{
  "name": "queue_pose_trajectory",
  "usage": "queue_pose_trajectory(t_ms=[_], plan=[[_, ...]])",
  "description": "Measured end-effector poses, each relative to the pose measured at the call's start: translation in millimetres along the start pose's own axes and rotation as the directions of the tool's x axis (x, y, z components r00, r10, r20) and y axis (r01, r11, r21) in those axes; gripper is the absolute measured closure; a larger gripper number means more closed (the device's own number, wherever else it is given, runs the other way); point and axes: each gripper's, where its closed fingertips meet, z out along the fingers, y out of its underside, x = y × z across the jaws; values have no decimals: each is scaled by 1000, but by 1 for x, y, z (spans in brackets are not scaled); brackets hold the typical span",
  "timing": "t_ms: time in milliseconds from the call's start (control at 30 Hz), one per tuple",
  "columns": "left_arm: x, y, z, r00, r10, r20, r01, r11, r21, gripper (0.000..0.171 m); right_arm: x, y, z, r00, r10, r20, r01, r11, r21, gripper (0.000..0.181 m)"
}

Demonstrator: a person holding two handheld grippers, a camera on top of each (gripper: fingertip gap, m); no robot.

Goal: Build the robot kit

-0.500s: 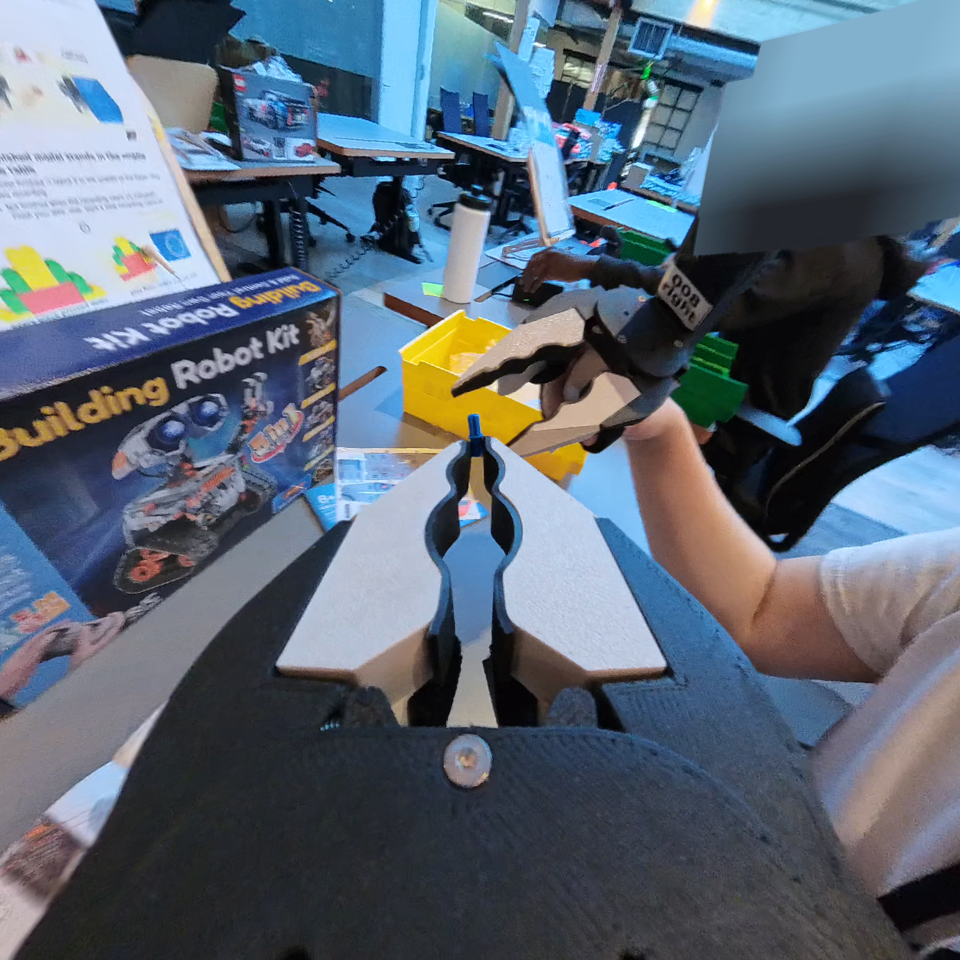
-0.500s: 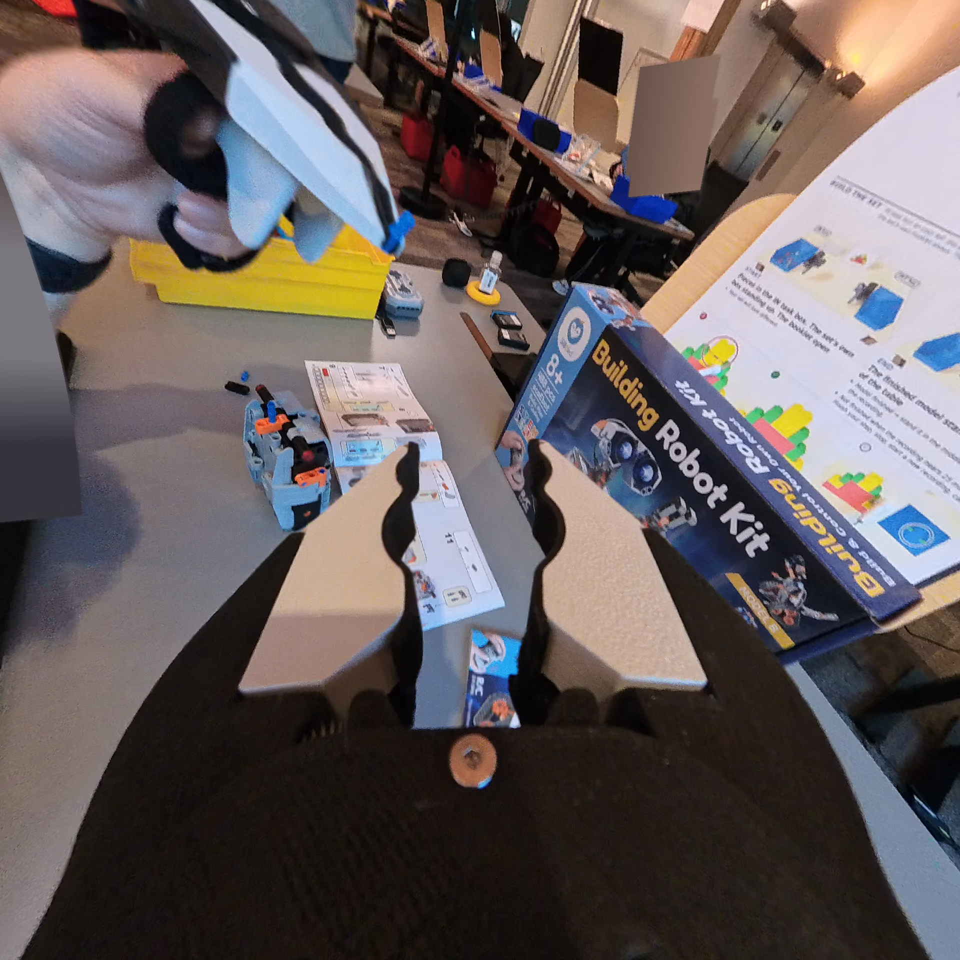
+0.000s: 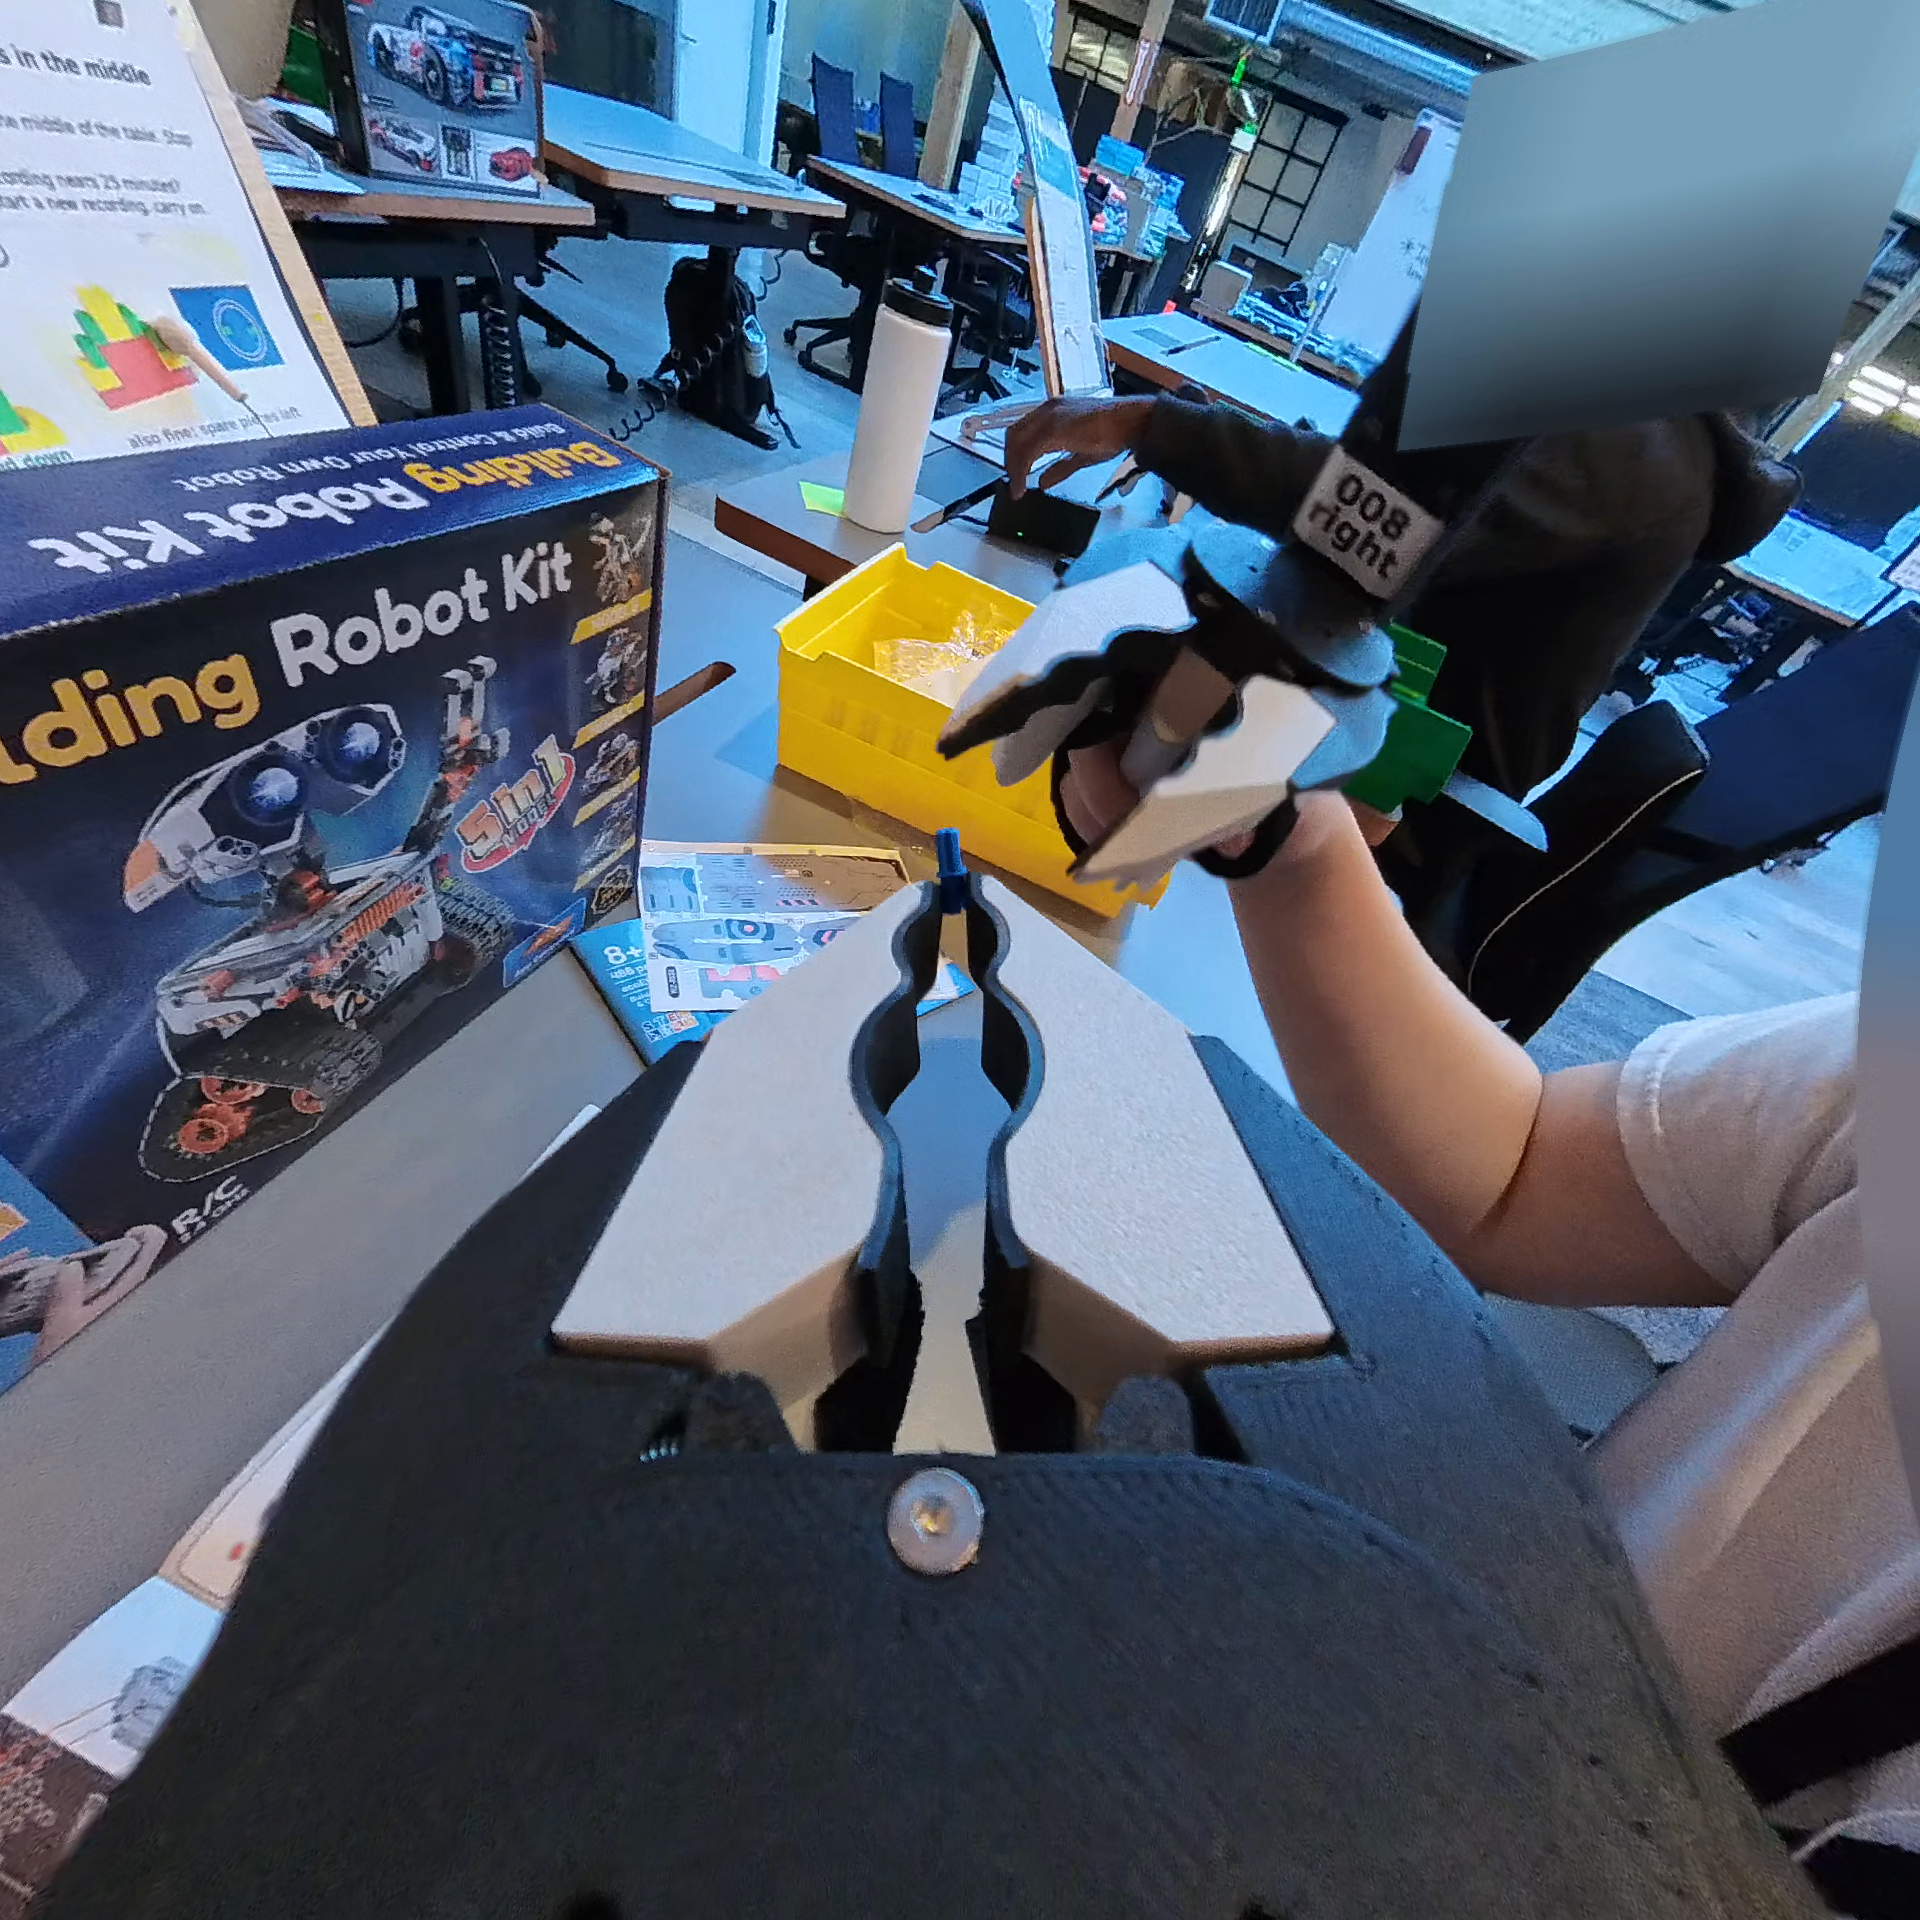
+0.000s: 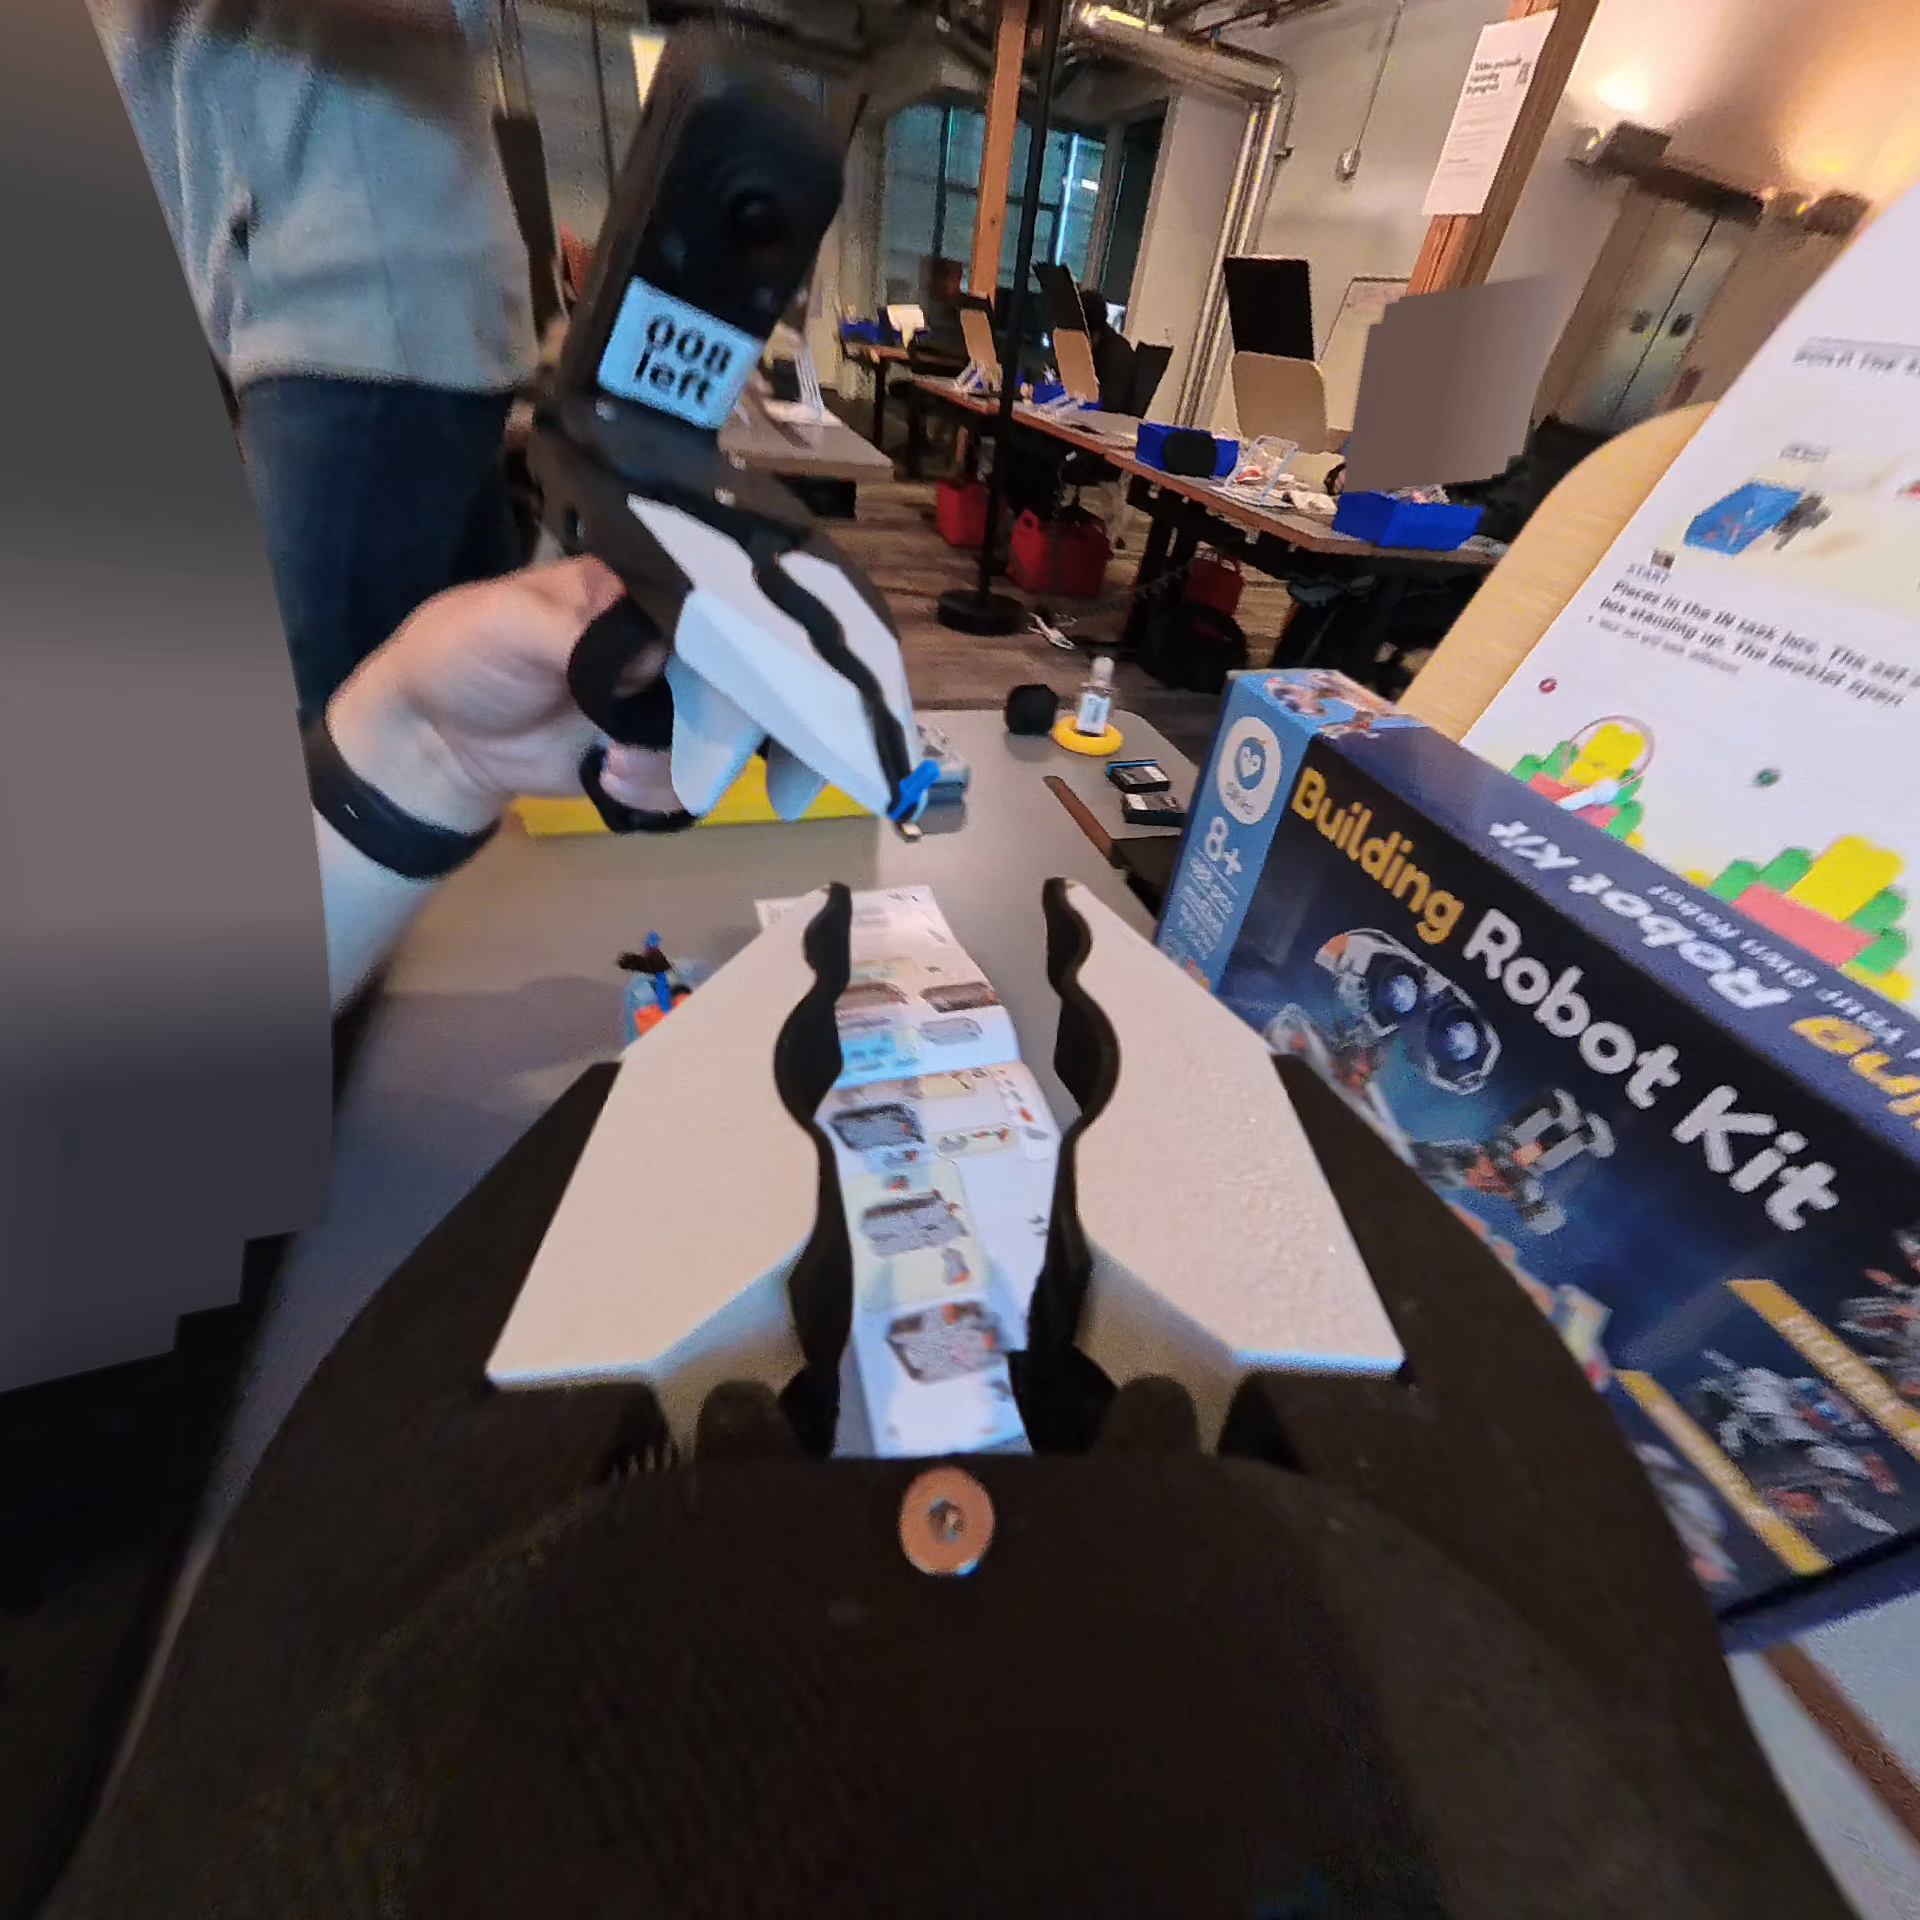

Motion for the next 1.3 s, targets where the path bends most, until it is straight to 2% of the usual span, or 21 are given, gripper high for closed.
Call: queue_pose_trajectory(t_ms=[167, 267, 333, 400, 567, 667, 767, 933, 1033, 1300], plan=[[-6, 7, 1, 991, 116, 61, -113, 992, -50, 169, -1, -15, -5, 949, 278, 150, -294, 951, 99, 148], [4, 16, 4, 987, 162, 16, -159, 982, -98, 169, -2, -17, -6, 921, 335, 201, -360, 927, 106, 152], [8, 27, 6, 980, 199, -8, -198, 967, -161, 169, -8, -14, -6, 912, 337, 233, -362, 930, 70, 161], [9, 44, 5, 969, 244, -30, -243, 936, -254, 169, -23, -5, -7, 905, 313, 288, -323, 946, -12, 164], [10, 93, -3, 942, 319, -102, -327, 807, -492, 169, -49, 34, -10, 946, 103, 308, -38, 977, -212, 164], [9, 108, -4, 941, 314, -127, -330, 764, -555, 169, -61, 42, -4, 922, 108, 371, -15, 969, -245, 162], [13, 111, -3, 950, 274, -152, -311, 767, -561, 169, -70, 47, 2, 893, 136, 429, -22, 965, -261, 161], [16, 109, -4, 947, 277, -164, -321, 769, -553, 169, -79, 54, 10, 893, 7, 450, 119, 961, -251, 167], [21, 108, -4, 941, 283, -185, -338, 768, -544, 169, -76, 54, 14, 903, -8, 430, 126, 960, -249, 168], [33, 111, -4, 901, 369, -228, -432, 720, -543, 169, -78, 67, 18, 896, 16, 444, 131, 945, -298, 167]])
